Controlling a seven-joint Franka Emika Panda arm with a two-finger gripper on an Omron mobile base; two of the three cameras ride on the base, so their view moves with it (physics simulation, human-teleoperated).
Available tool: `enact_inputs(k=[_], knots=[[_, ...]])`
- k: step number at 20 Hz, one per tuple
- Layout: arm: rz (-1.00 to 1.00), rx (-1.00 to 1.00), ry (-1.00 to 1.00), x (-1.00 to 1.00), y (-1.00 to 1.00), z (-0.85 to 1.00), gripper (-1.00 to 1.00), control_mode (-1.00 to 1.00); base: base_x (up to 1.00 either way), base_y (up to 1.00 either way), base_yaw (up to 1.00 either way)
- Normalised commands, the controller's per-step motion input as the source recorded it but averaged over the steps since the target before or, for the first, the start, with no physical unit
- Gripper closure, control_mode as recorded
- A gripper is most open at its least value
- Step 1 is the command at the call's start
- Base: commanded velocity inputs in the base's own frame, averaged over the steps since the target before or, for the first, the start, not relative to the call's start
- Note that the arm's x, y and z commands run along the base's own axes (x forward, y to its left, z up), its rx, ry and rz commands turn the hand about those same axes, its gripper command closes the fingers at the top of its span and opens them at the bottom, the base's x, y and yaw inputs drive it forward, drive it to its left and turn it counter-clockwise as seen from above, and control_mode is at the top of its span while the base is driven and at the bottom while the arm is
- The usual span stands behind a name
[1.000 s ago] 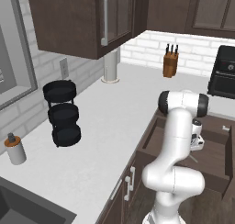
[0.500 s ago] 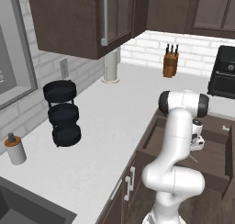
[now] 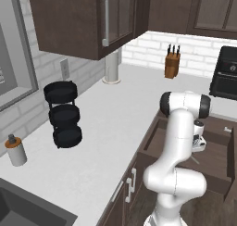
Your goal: Take a straw from the drawer in front and place it inside the glass cup on the dining counter.
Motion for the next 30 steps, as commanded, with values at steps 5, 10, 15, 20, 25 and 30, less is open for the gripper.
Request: enact_inputs(k=[5,10,15,20,25,30], knots=[[0.00,0.00,-0.04,0.00,0.00,-0.30,1.00,-1.00,0.00,0.00,0.00],[0.00,0.00,-0.03,0.00,0.00,-0.21,1.00,-1.00,0.00,0.00,0.00],[0.00,0.00,0.00,0.00,0.00,-0.03,1.00,-1.00,0.00,0.00,0.00],[0.00,0.00,0.00,0.00,-0.01,0.05,1.00,-1.00,0.00,0.00,0.00],[0.00,0.00,-0.01,-0.10,-0.07,0.46,1.00,-1.00,0.00,0.00,0.00],[0.00,-0.02,-0.06,-0.25,-0.10,0.76,1.00,-1.00,0.00,0.00,0.00]])
